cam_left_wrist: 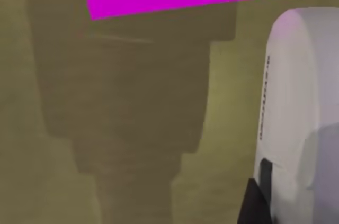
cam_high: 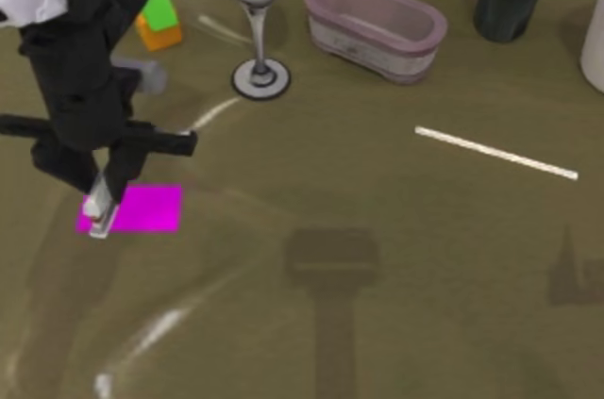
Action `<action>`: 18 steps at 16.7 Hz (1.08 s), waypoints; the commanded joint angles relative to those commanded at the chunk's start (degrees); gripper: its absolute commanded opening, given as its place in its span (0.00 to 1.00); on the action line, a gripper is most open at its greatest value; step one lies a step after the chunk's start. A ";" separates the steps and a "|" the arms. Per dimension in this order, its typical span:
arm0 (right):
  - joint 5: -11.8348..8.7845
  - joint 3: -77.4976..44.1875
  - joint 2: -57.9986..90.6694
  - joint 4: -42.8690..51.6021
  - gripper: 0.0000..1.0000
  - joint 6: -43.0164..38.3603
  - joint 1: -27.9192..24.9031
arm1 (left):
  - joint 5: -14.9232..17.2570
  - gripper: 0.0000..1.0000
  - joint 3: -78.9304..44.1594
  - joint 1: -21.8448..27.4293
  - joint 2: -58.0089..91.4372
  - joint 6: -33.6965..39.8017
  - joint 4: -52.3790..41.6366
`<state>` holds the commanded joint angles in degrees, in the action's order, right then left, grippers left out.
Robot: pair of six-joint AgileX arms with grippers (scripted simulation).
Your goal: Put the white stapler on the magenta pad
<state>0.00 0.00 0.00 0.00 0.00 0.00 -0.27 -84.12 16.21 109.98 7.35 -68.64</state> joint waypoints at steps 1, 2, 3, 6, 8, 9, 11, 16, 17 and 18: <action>0.00 0.00 0.00 0.00 1.00 0.00 0.00 | -0.01 0.00 -1.28 -0.20 1.18 7.36 -0.69; 0.00 0.00 0.00 0.00 1.00 0.00 0.00 | -0.01 0.00 -2.54 -0.41 2.32 14.85 -1.37; 0.00 0.00 0.00 0.00 1.00 0.00 0.00 | -0.02 0.00 -3.79 -0.61 3.43 22.39 -2.01; 0.00 0.00 0.00 0.00 1.00 0.00 0.00 | -0.04 0.00 -7.38 -1.25 6.23 44.42 -3.57; 0.00 0.00 0.00 0.00 1.00 0.00 0.00 | -0.04 0.00 -9.52 -1.70 7.49 58.04 -4.18; 0.00 0.00 0.00 0.00 1.00 0.00 0.00 | -0.04 0.00 -10.50 -1.94 7.89 64.32 -4.33; 0.00 0.00 0.00 0.00 1.00 0.00 0.00 | -0.02 0.00 -12.15 -2.47 8.16 75.18 -4.25; 0.00 0.00 0.00 0.00 1.00 0.00 0.00 | 0.04 0.00 -14.72 -3.50 7.43 91.97 -3.23; 0.00 0.00 0.00 0.00 1.00 0.00 0.00 | 0.05 0.00 -15.01 -3.60 7.33 93.42 -3.10; 0.00 0.00 0.00 0.00 1.00 0.00 0.00 | 0.06 0.00 -15.20 -3.66 7.28 94.27 -3.03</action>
<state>0.00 0.00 0.00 0.00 0.00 0.00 -0.21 -99.32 12.55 117.26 101.62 -71.67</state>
